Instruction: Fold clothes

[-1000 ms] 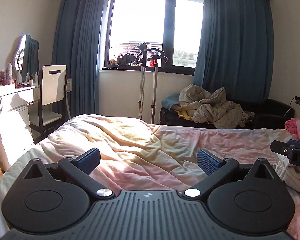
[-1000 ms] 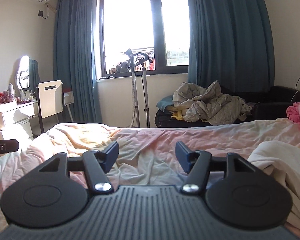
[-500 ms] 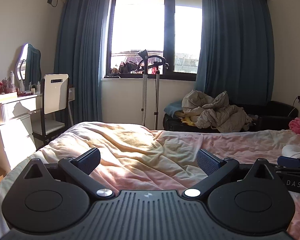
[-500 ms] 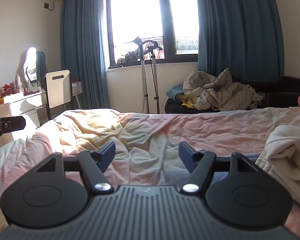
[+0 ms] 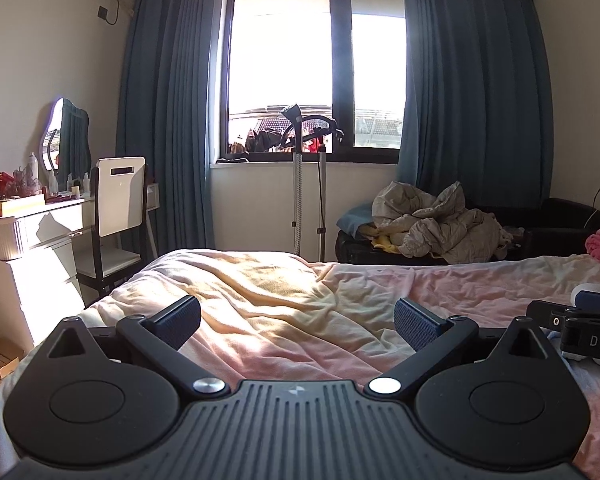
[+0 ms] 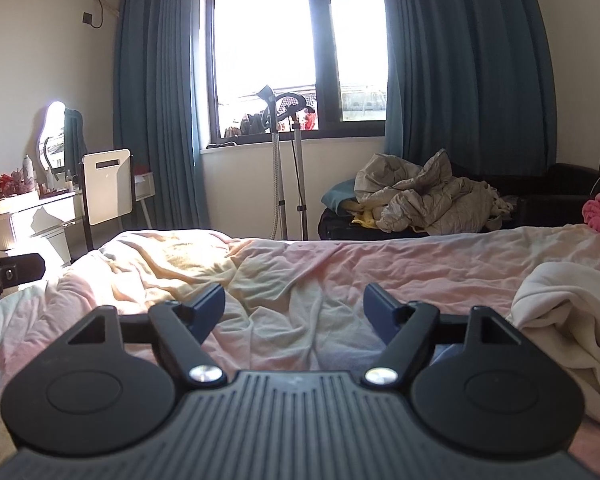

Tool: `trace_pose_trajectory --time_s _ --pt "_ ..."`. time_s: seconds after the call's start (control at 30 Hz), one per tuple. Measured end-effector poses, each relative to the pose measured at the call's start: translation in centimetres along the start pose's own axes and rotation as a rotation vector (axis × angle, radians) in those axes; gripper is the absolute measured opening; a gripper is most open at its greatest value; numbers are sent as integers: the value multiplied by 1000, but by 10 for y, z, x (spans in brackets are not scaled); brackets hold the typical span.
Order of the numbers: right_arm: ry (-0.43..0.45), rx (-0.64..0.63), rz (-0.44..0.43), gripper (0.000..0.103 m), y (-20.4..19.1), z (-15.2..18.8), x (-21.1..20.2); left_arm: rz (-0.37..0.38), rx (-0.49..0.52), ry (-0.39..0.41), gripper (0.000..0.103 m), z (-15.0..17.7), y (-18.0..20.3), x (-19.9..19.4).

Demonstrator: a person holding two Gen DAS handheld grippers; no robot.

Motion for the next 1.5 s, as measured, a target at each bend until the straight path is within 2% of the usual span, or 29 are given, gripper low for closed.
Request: trace_pose_trajectory --time_s 0.03,0.1,0.23,0.53,1.5 --pt "6 -2 2 87 0 0 -1 -1 -6 -3 103 0 0 1" --pt "11 6 -5 88 1 0 -1 -1 -8 -11 103 2 0 2" --pt "-4 13 -13 102 2 3 2 -1 -10 -27 103 5 1 5" --pt "-9 33 -4 103 6 4 4 -5 -10 -61 103 11 4 12" --pt "-32 44 25 103 9 9 6 -12 -12 -91 103 12 2 15"
Point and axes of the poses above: each gripper's, at about its wrist camera, not at the fingertips, and x roughly the way its jaws point, y to its right, z to its underside, the point moved 7 cm from there along x, roughly the way its jaws point, and after that the axes turned 8 degrees about -z, right-handed, at the moved point
